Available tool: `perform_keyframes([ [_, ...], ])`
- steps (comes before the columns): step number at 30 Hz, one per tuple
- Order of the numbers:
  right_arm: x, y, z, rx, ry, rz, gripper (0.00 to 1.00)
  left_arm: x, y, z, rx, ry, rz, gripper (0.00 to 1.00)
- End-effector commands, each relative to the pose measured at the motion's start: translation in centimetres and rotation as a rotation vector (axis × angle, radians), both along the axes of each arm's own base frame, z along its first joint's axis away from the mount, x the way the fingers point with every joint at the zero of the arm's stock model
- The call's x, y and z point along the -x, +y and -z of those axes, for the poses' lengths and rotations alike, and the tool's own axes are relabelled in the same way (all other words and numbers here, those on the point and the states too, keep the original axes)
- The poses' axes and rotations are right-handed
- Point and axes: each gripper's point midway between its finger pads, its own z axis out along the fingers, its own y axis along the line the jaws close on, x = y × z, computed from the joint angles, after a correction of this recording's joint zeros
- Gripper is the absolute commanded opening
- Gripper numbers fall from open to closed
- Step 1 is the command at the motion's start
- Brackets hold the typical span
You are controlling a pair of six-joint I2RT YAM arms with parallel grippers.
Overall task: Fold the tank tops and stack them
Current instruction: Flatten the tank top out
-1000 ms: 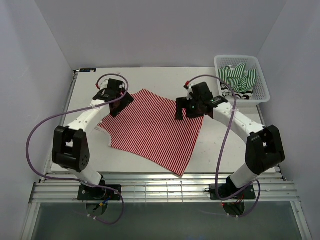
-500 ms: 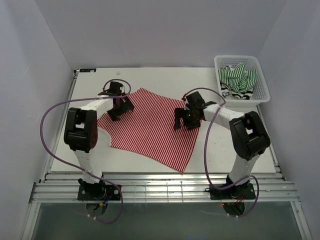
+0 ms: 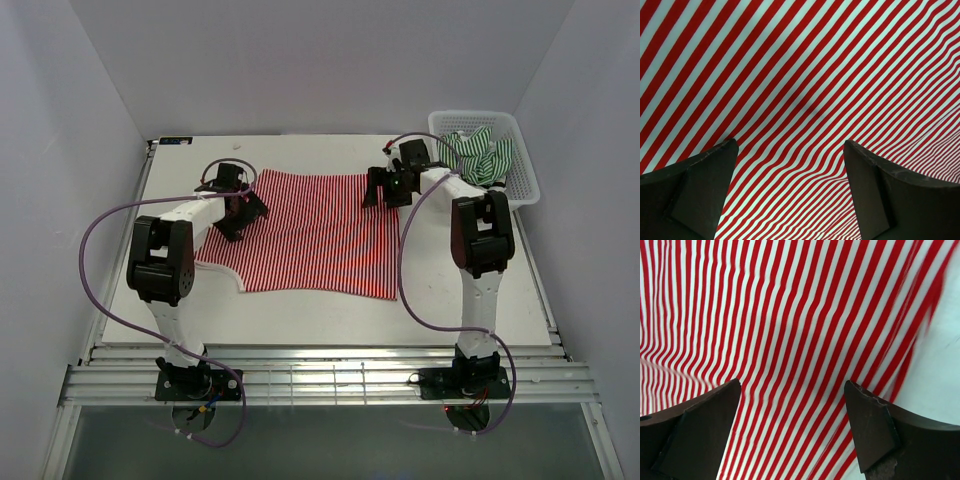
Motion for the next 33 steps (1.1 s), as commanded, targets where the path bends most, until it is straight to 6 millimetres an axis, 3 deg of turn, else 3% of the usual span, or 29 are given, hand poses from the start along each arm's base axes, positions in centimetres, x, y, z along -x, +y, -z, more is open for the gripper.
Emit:
perform_keyframes([
  [1, -1.3, -0.2, -0.9, 0.055, -0.041, -0.096, 0.90, -0.2, -0.6, -1.3, 0.041, -0.018, 0.010, 0.98],
  [2, -1.7, -0.1, -1.7, 0.059, -0.066, -0.108, 0.90, -0.5, -0.7, -2.6, 0.047, -0.049, 0.018, 0.98],
  [5, -2.1, 0.5, -7.6, 0.043, -0.184, -0.118, 0.90, -0.6, -1.5, -5.3, 0.081, -0.104, 0.057, 0.98],
  [6, -1.6, 0.5, -8.4, 0.044, -0.195, -0.117, 0.90, -0.5, -1.6, -7.0, 0.090, -0.142, 0.064, 0.98],
  [7, -1.2, 0.5, -9.3, 0.041, -0.211, -0.117, 0.90, 0.2, -1.6, -7.3, 0.094, -0.143, 0.068, 0.98],
  [8, -0.1, 1.1, -11.9, 0.029, -0.258, -0.127, 0.90, 0.7, -1.5, -7.9, 0.101, -0.151, 0.063, 0.98],
  [9, 1.4, 1.0, -10.8, 0.041, -0.223, -0.121, 0.90, 1.5, -1.4, -9.4, 0.109, -0.173, 0.063, 0.98],
  [10, 2.5, 1.1, -11.0, 0.041, -0.225, -0.116, 0.90, 2.3, -1.3, -9.7, 0.109, -0.169, 0.060, 0.98],
  [11, 3.7, 1.5, -12.9, 0.034, -0.268, -0.111, 0.90, 3.8, -1.0, -9.0, 0.103, -0.139, 0.054, 0.98],
  [12, 5.0, 1.5, -12.7, 0.021, -0.244, -0.082, 0.90, 5.2, -0.6, -8.7, 0.092, -0.110, 0.045, 0.98],
  [13, 7.5, 1.1, -10.3, 0.032, -0.176, -0.073, 0.90, 6.4, -0.3, -9.5, 0.091, -0.120, 0.041, 0.98],
  [14, 8.9, 1.3, -11.6, 0.008, -0.210, -0.069, 0.90, 8.3, 0.1, -8.2, 0.081, -0.076, 0.033, 0.98],
  [15, 10.1, 1.0, -11.0, 0.005, -0.189, -0.049, 0.90, 9.9, 0.5, -7.6, 0.072, -0.039, 0.027, 0.98],
  [16, 12.5, 0.3, -8.5, 0.002, -0.110, -0.011, 0.90, 11.0, 0.7, -8.1, 0.074, -0.044, 0.021, 0.98],
  [17, 13.7, 0.1, -9.5, -0.017, -0.136, 0.000, 0.90, 12.1, 0.8, -7.6, 0.076, -0.027, 0.021, 0.98],
  [18, 14.5, -0.4, -9.0, -0.013, -0.129, 0.020, 0.90, 14.1, 1.1, -5.9, 0.073, 0.028, 0.015, 0.98],
  [19, 16.3, -1.2, -7.2, 0.001, -0.085, 0.043, 0.90, 14.9, 1.0, -6.0, 0.085, 0.020, 0.014, 0.98],
  [20, 16.9, -1.7, -7.9, 0.002, -0.108, 0.056, 0.90, 15.7, 1.1, -5.5, 0.090, 0.033, 0.011, 0.98],
  [21, 17.5, -2.6, -7.3, 0.030, -0.099, 0.080, 0.90, 16.9, 1.2, -4.2, 0.093, 0.065, 0.000, 0.98],
  [26, 20.4, -3.8, -6.0, 0.034, -0.073, 0.110, 0.90, 18.0, 1.6, -2.3, 0.086, 0.097, -0.031, 0.98],
  [31, 21.2, -4.5, -5.0, 0.051, -0.049, 0.139, 0.90, 18.2, 1.8, -0.6, 0.073, 0.138, -0.054, 0.98],
  [33, 21.3, -4.8, -4.7, 0.067, -0.038, 0.151, 0.90, 18.4, 1.7, 0.2, 0.077, 0.164, -0.053, 0.91],
])
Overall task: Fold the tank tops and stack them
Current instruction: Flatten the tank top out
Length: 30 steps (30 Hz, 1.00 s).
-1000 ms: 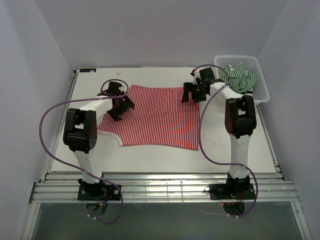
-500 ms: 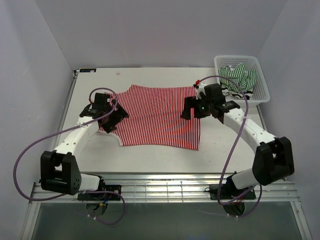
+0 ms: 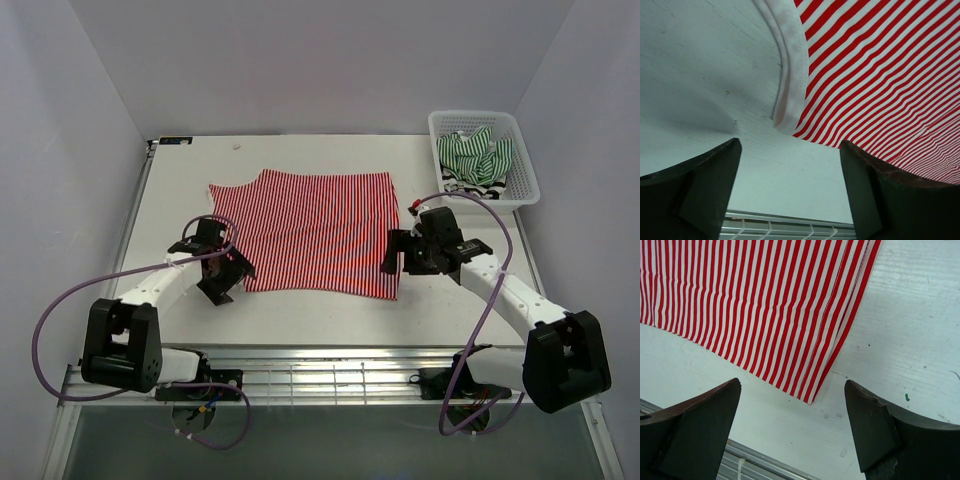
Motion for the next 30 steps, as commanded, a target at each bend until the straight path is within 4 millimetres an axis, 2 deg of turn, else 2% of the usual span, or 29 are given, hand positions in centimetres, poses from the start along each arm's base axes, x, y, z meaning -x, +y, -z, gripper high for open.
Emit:
perform_keyframes([
  [1, -0.1, -0.6, 0.3, 0.015, -0.003, 0.048, 0.90, -0.3, -0.1, 0.9, 0.003, 0.006, -0.017, 0.87],
  [2, 0.0, -0.7, 0.4, 0.021, 0.001, 0.053, 0.90, -0.1, -0.1, 1.2, 0.003, 0.016, -0.022, 0.84],
  [3, 0.1, -0.8, 0.5, 0.023, 0.004, 0.057, 0.90, 0.0, 0.1, 1.4, -0.006, 0.022, -0.030, 0.76],
  [6, 0.3, -0.9, 0.6, 0.023, 0.011, 0.057, 0.90, 0.1, 0.1, 1.6, -0.004, 0.024, -0.042, 0.68],
  [7, 0.5, -0.9, 0.8, 0.025, 0.015, 0.057, 0.90, 0.1, 0.1, 1.7, -0.004, 0.024, -0.044, 0.61],
  [9, 0.6, -1.0, 0.9, 0.027, 0.019, 0.057, 0.90, 0.3, 0.2, 2.0, -0.005, 0.032, -0.047, 0.56],
  [10, 0.7, -1.0, 0.9, 0.030, 0.019, 0.056, 0.90, 0.3, 0.8, 2.2, -0.037, 0.030, -0.061, 0.52],
  [15, 1.1, -1.2, 1.5, 0.039, 0.036, 0.049, 0.90, 0.6, 1.0, 3.4, -0.053, 0.057, -0.065, 0.42],
  [22, 2.6, -1.1, 1.8, 0.024, 0.064, 0.022, 0.90, 0.4, 0.6, 4.0, -0.035, 0.060, -0.043, 0.27],
  [24, 3.2, -1.1, 2.0, 0.017, 0.077, 0.012, 0.90, 0.0, 0.5, 3.9, -0.030, 0.049, -0.036, 0.16],
  [26, 3.6, -1.0, 2.1, 0.016, 0.082, 0.003, 0.90, -0.5, 0.0, 3.7, -0.009, 0.034, -0.011, 0.14],
  [28, 4.1, -1.0, 2.4, 0.022, 0.091, -0.004, 0.90, -0.7, -0.4, 3.8, 0.006, 0.036, 0.001, 0.02],
  [30, 4.3, -1.0, 2.5, 0.025, 0.097, -0.007, 0.90, -0.9, -0.5, 3.7, 0.010, 0.034, 0.009, 0.00],
])
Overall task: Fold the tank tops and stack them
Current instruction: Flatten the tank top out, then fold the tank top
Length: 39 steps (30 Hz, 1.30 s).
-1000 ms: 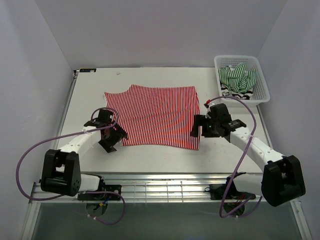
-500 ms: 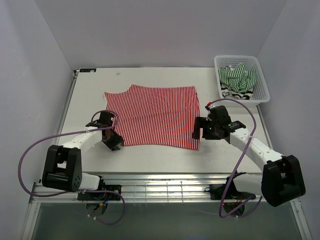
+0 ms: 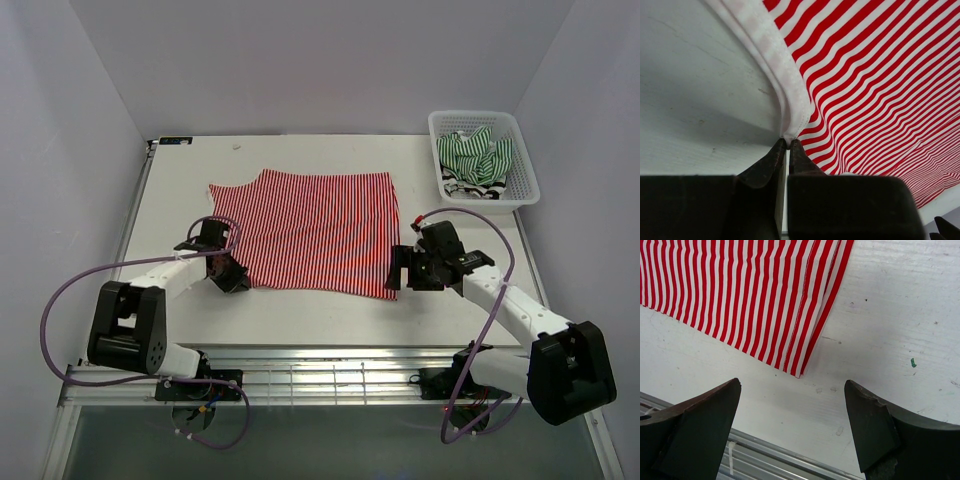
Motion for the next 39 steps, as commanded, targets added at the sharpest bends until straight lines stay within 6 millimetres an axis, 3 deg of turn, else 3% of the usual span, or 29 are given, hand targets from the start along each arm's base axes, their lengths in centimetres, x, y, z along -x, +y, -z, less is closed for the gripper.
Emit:
perform_keyframes([
  [1, 0.9, 0.3, 0.1, -0.008, 0.012, -0.026, 0.90, 0.4, 0.4, 1.4, -0.028, 0.029, 0.026, 0.00],
  [10, 1.7, 1.3, 0.7, 0.008, 0.034, -0.010, 0.91, 0.7, 0.7, -0.8, -0.032, -0.072, 0.035, 0.00],
  [14, 1.0, 1.2, 1.3, 0.009, 0.032, 0.065, 0.91, 0.7, 0.4, -1.8, -0.015, -0.120, 0.086, 0.00],
  [22, 1.5, 1.2, 2.9, 0.024, 0.100, 0.144, 0.92, 1.4, -0.2, -1.4, 0.018, -0.093, 0.109, 0.00],
  [26, 1.4, 0.5, 3.6, 0.056, 0.101, 0.185, 1.00, 1.4, 0.0, -1.3, 0.006, -0.096, 0.104, 0.00],
  [29, 1.6, 0.1, 4.3, 0.073, 0.116, 0.203, 0.80, 1.4, 0.0, -1.3, 0.007, -0.094, 0.106, 0.00],
  [34, 1.6, -0.3, 5.3, 0.090, 0.123, 0.231, 0.68, 1.5, 0.1, -1.2, 0.001, -0.094, 0.112, 0.00],
  [35, 1.6, -0.3, 5.4, 0.092, 0.125, 0.232, 0.60, 1.5, 0.2, -1.2, -0.003, -0.098, 0.110, 0.00],
  [39, 1.7, -0.1, 5.8, 0.091, 0.143, 0.229, 0.47, 1.7, 0.2, -1.1, -0.003, -0.096, 0.106, 0.00],
])
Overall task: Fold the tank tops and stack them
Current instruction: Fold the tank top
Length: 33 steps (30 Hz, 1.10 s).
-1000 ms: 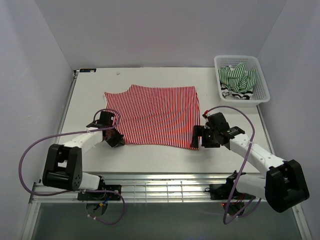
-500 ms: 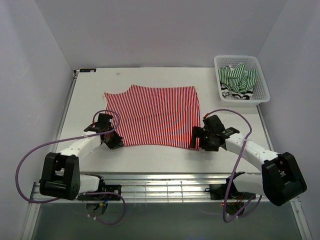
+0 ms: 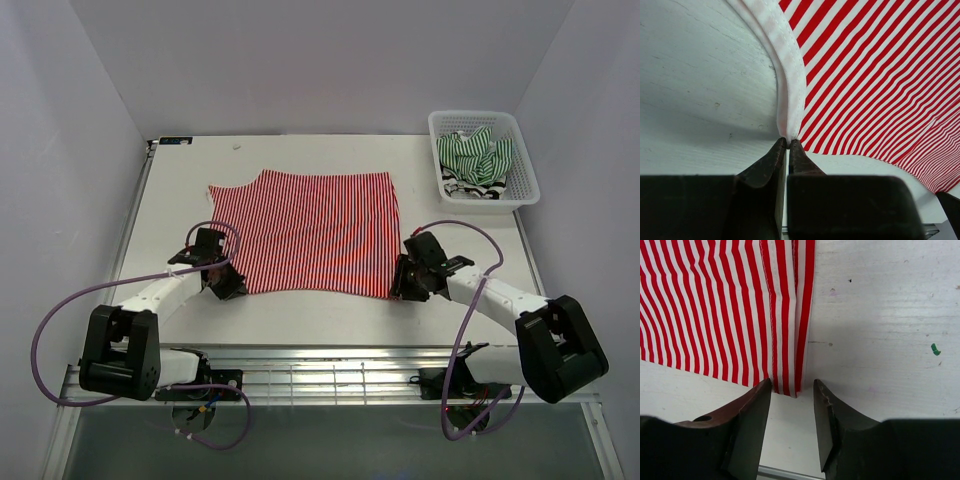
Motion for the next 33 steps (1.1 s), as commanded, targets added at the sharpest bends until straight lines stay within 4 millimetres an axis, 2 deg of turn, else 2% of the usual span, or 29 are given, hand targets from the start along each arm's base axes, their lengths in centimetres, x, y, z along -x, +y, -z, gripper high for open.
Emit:
perform_keyframes([
  [1, 0.9, -0.5, 1.5, 0.028, 0.044, 0.017, 0.45, 0.2, 0.0, -0.3, 0.002, -0.021, 0.007, 0.00],
  [7, 1.1, 0.0, 1.5, -0.002, 0.055, 0.007, 0.33, 0.3, 0.0, -0.3, 0.004, -0.023, 0.003, 0.00],
  [11, 1.8, -0.2, 1.4, 0.000, 0.068, 0.004, 0.08, 0.6, 0.0, -0.4, 0.011, -0.026, 0.000, 0.00],
  [15, 2.8, -0.8, 0.8, 0.005, 0.074, 0.002, 0.08, 1.8, 0.2, -0.2, 0.005, 0.007, 0.002, 0.00],
  [20, 4.5, -0.2, -0.4, -0.069, 0.084, -0.043, 0.08, 2.8, -0.5, -0.8, 0.054, 0.007, 0.033, 0.00],
  [26, 4.7, 0.1, -1.2, -0.089, 0.077, -0.057, 0.08, 2.0, -1.0, -2.8, 0.073, -0.039, 0.058, 0.00],
  [33, 3.4, 0.8, -3.2, -0.104, 0.050, -0.069, 0.08, 0.0, -1.7, -4.9, 0.092, -0.082, 0.087, 0.00],
])
